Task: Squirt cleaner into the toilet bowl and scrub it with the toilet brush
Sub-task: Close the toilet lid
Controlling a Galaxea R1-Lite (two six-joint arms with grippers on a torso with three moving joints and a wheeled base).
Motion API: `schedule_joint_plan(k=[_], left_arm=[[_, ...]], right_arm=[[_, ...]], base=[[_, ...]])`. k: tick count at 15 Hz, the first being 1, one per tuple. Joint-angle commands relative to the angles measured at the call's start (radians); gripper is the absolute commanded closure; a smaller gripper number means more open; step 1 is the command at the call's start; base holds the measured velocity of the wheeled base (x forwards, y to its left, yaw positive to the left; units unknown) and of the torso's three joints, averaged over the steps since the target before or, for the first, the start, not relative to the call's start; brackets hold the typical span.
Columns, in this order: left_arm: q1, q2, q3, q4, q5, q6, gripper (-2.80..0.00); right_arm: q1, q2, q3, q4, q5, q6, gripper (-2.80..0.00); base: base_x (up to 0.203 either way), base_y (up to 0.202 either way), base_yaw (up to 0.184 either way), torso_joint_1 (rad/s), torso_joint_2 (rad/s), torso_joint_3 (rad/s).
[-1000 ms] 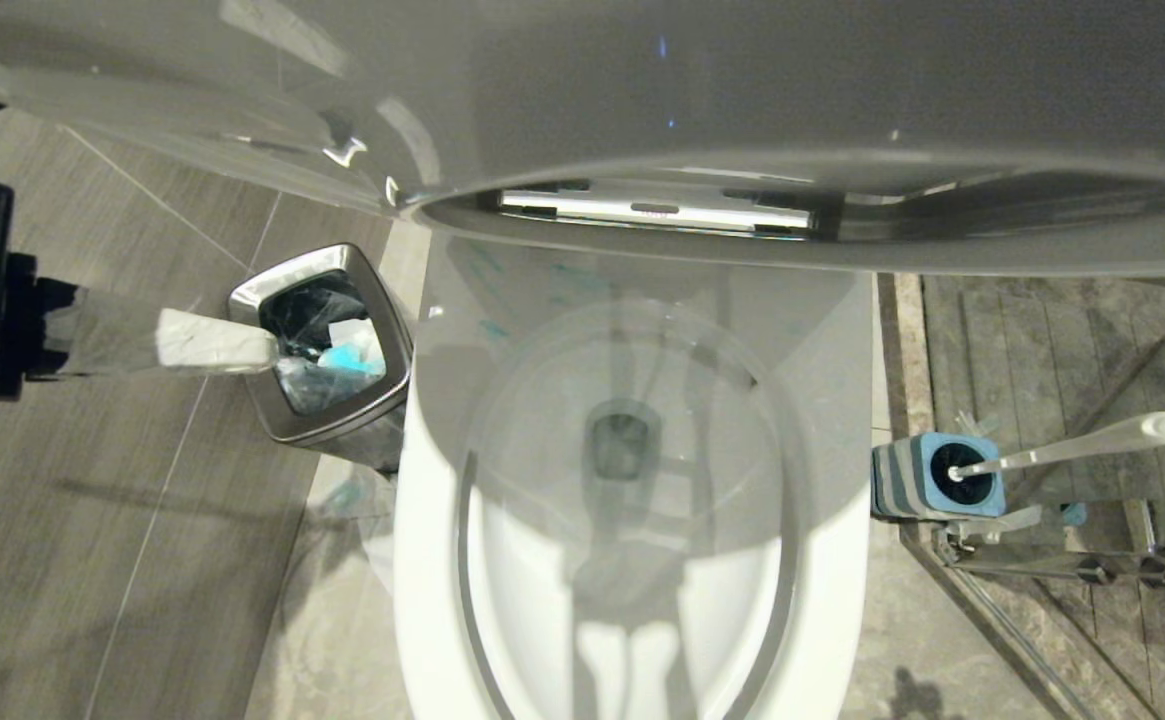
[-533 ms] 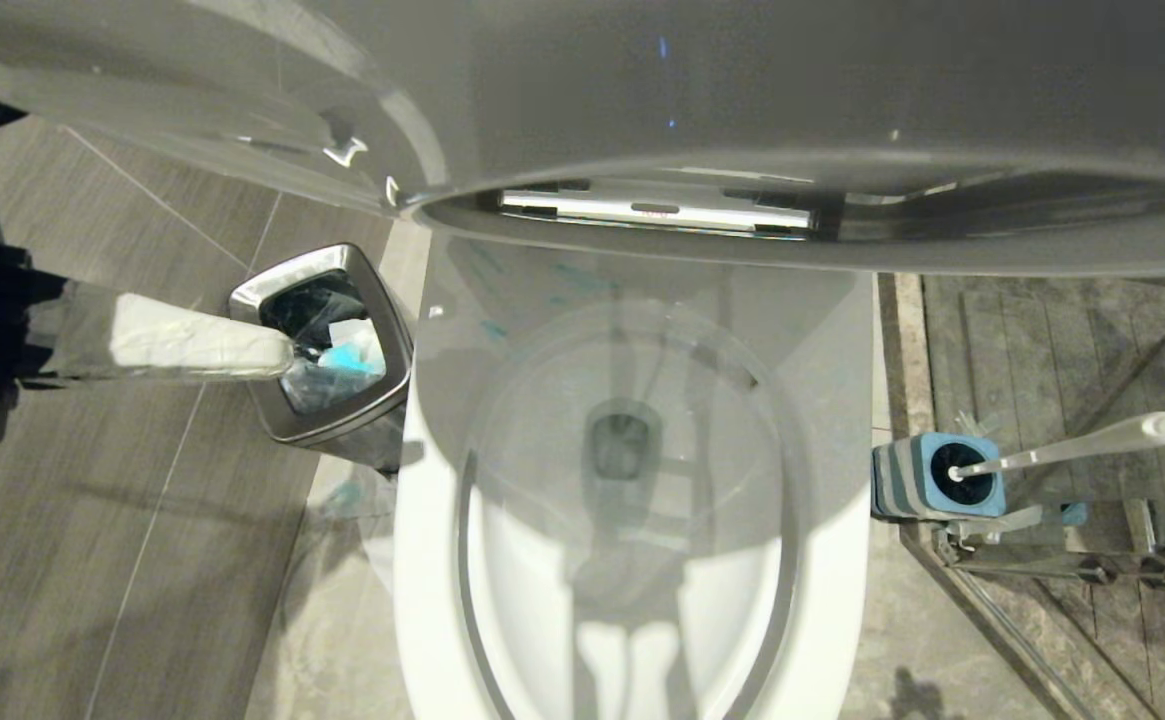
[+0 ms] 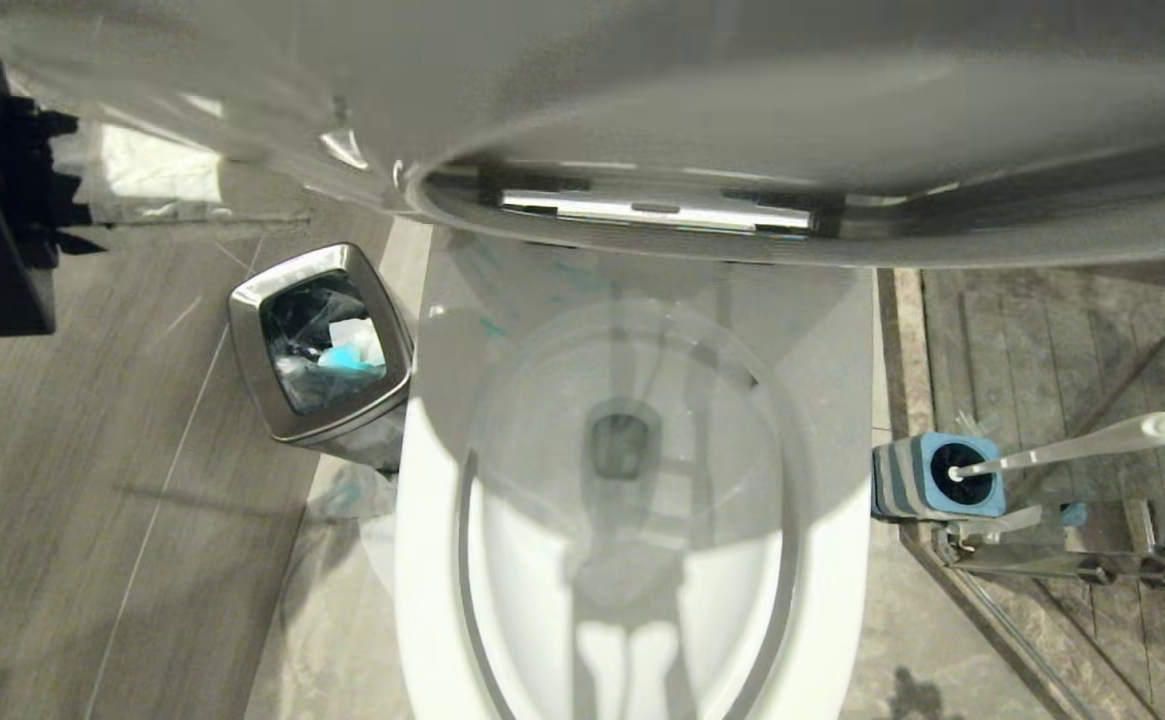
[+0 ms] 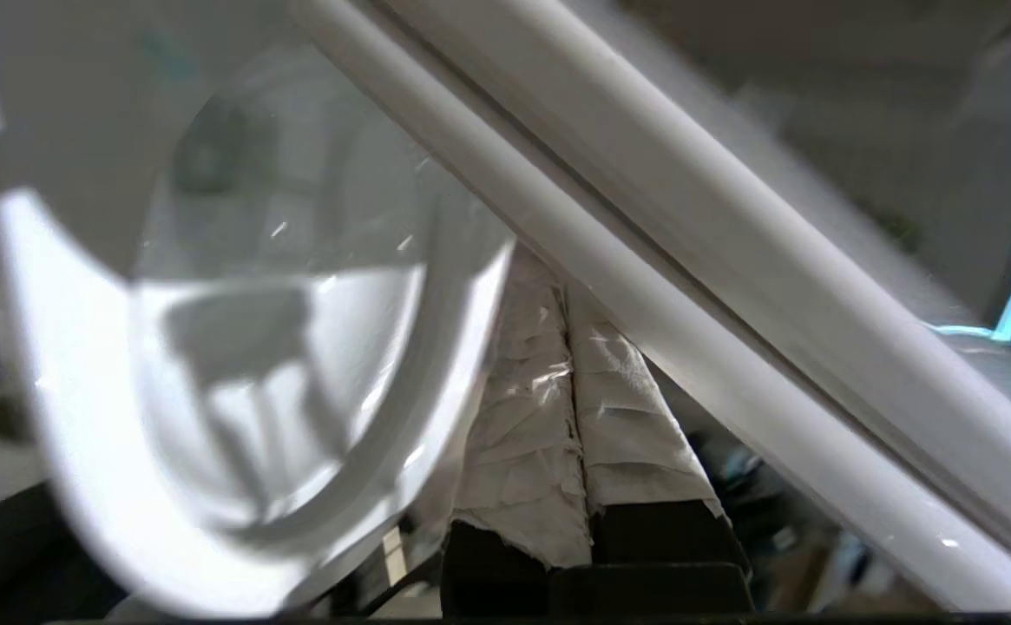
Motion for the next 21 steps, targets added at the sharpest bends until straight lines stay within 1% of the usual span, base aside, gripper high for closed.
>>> schedule_joint_plan(k=[1,3,4,7,8,9,11,18,21], left_arm=[[-0.001,0.005,-0.003,-0.059,-0.002,-0.087,0.0],[-0.002,0.004,-0.002,-0.062,0.002,-0.067,0.0],[-0.002,0.004,-0.003,-0.061,0.005,-0.033,0.0],[-0.002,0.004,-0.002,-0.054,0.007,0.138,0.0],[-0.002,0.004,-0.001,-0.049,0.006,0.184,0.0],[-0.002,0.004,-0.003,-0.036,0.006,0.218,0.0],[-0.002,0.004,-0.002,-0.031,0.005,0.255,0.0],[-0.002,0.005,-0.002,-0.029,0.006,0.276,0.0],[-0.002,0.007,-0.001,0.003,0.006,0.345,0.0]], right_arm=[[0.0,0.0,0.0,0.0,0.0,0.0,0.0],[0.0,0.0,0.0,0.0,0.0,0.0,0.0],[0.0,0.0,0.0,0.0,0.0,0.0,0.0],[0.0,0.0,0.0,0.0,0.0,0.0,0.0],[0.0,0.0,0.0,0.0,0.0,0.0,0.0],[0.0,0.0,0.0,0.0,0.0,0.0,0.0],[0.0,0.0,0.0,0.0,0.0,0.0,0.0],[0.0,0.0,0.0,0.0,0.0,0.0,0.0],[0.0,0.0,0.0,0.0,0.0,0.0,0.0]], base=[[0.0,0.0,0.0,0.0,0.0,0.0],[0.0,0.0,0.0,0.0,0.0,0.0],[0.0,0.0,0.0,0.0,0.0,0.0],[0.0,0.0,0.0,0.0,0.0,0.0],[0.0,0.0,0.0,0.0,0.0,0.0],[0.0,0.0,0.0,0.0,0.0,0.0],[0.0,0.0,0.0,0.0,0.0,0.0],[0.0,0.0,0.0,0.0,0.0,0.0],[0.0,0.0,0.0,0.0,0.0,0.0]])
